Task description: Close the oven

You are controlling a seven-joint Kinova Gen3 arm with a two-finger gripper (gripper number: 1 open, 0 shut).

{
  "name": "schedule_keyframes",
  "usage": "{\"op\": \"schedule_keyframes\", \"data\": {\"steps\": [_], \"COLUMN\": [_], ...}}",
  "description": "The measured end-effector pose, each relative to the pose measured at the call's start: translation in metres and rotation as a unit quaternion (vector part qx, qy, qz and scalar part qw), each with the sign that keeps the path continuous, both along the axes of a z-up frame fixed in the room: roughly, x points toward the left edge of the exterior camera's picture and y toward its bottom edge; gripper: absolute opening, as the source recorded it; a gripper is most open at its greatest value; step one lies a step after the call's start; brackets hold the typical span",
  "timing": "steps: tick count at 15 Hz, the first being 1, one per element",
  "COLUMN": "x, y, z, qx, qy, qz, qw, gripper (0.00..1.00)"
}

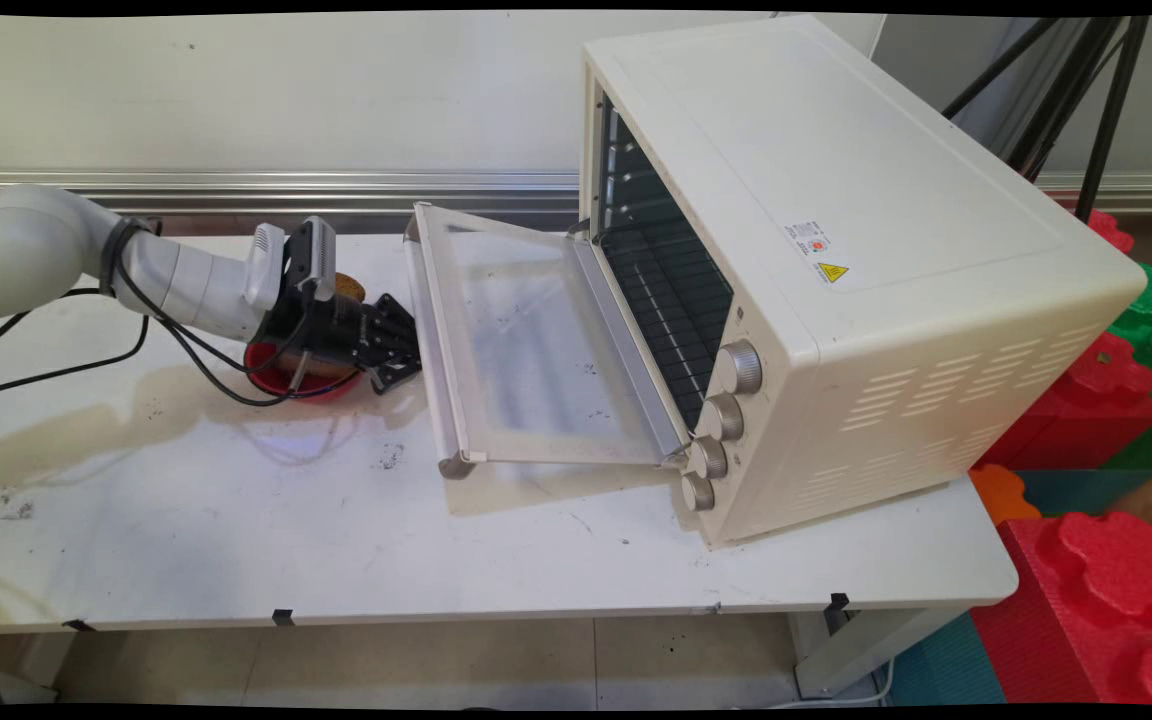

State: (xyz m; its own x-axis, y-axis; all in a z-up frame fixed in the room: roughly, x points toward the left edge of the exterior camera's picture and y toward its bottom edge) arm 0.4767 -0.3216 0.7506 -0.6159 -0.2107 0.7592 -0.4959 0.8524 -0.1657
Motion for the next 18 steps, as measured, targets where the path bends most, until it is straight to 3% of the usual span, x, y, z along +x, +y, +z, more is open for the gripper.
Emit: {"op": "schedule_keyframes", "data": {"steps": [8, 18], "x": [-0.01, -0.038], "y": [-0.004, -0.012], "z": [0.005, 0.031], "qx": [-0.003, -0.022], "qy": [0.028, 0.074], "qz": [0.001, -0.001], "qw": [0.9996, 0.997], "gripper": [0.0, 0.0]}}
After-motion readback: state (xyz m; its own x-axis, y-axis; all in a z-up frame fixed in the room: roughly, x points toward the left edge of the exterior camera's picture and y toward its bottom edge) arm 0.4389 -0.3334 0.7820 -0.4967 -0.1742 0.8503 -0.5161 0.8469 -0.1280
